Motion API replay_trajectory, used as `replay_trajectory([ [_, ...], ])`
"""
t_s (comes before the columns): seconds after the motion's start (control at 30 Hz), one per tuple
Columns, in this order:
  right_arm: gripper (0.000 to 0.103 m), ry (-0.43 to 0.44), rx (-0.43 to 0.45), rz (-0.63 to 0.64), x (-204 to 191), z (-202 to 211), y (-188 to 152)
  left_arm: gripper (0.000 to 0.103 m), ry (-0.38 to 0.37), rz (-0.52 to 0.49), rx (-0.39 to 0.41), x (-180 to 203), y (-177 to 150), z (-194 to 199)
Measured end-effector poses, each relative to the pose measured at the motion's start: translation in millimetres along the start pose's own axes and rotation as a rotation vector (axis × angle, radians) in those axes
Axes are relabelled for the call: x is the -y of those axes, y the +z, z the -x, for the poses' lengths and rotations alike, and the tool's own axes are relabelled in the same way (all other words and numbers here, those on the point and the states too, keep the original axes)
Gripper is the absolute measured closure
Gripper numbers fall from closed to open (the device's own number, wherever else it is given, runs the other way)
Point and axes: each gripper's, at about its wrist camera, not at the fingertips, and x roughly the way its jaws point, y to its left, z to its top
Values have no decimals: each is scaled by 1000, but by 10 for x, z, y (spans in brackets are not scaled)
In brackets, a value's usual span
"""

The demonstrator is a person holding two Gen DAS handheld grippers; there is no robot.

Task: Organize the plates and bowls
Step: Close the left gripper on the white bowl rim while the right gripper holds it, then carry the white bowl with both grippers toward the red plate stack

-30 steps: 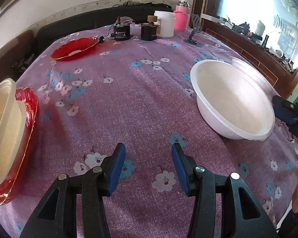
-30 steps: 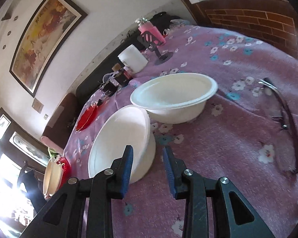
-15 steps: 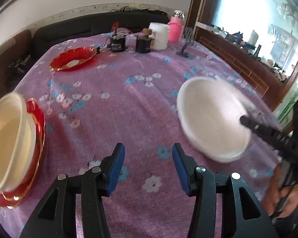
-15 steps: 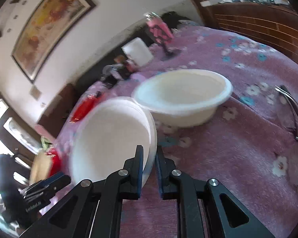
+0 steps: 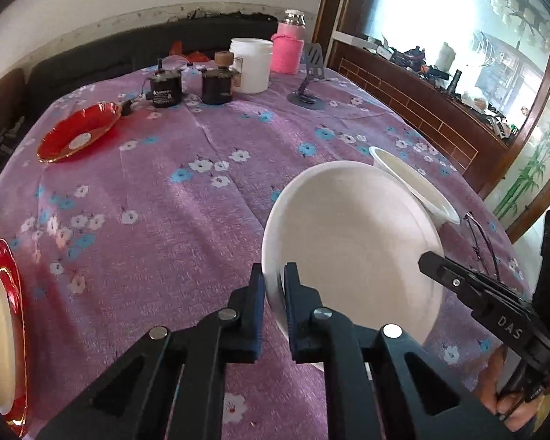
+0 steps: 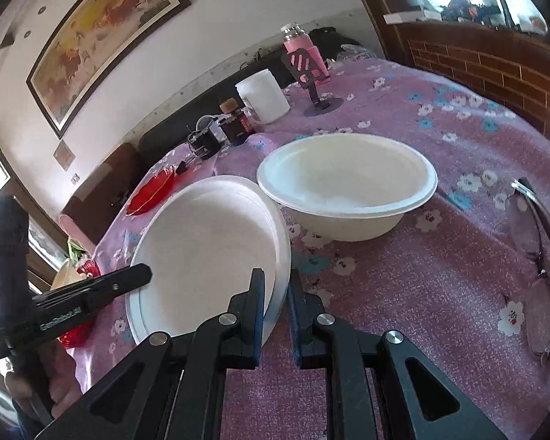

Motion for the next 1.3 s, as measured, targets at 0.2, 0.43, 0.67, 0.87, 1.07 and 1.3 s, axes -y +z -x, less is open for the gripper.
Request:
replay_trajectory([
  [0.2, 90, 8, 12, 8, -14, 10, -3, 93, -2, -11, 36, -23, -44, -4],
  [0.43, 89, -33, 23, 53, -102, 13, -11, 91, 66, -72, 75, 78, -85, -10],
  [0.67, 87, -71, 13, 72, -129, -3, -2, 91, 82, -79, 94, 109, -95, -11],
  [0.87, 88, -57, 27, 68, -117, 17, -21, 91, 79, -66, 91, 99, -101, -47],
  [1.07, 89, -52, 36, 74, -128, 36, -27, 91, 67, -75, 82, 94, -98, -54],
  [1.3, 89, -36, 38, 74, -128, 37, -23, 91, 84, -90, 107, 116, -97, -12],
])
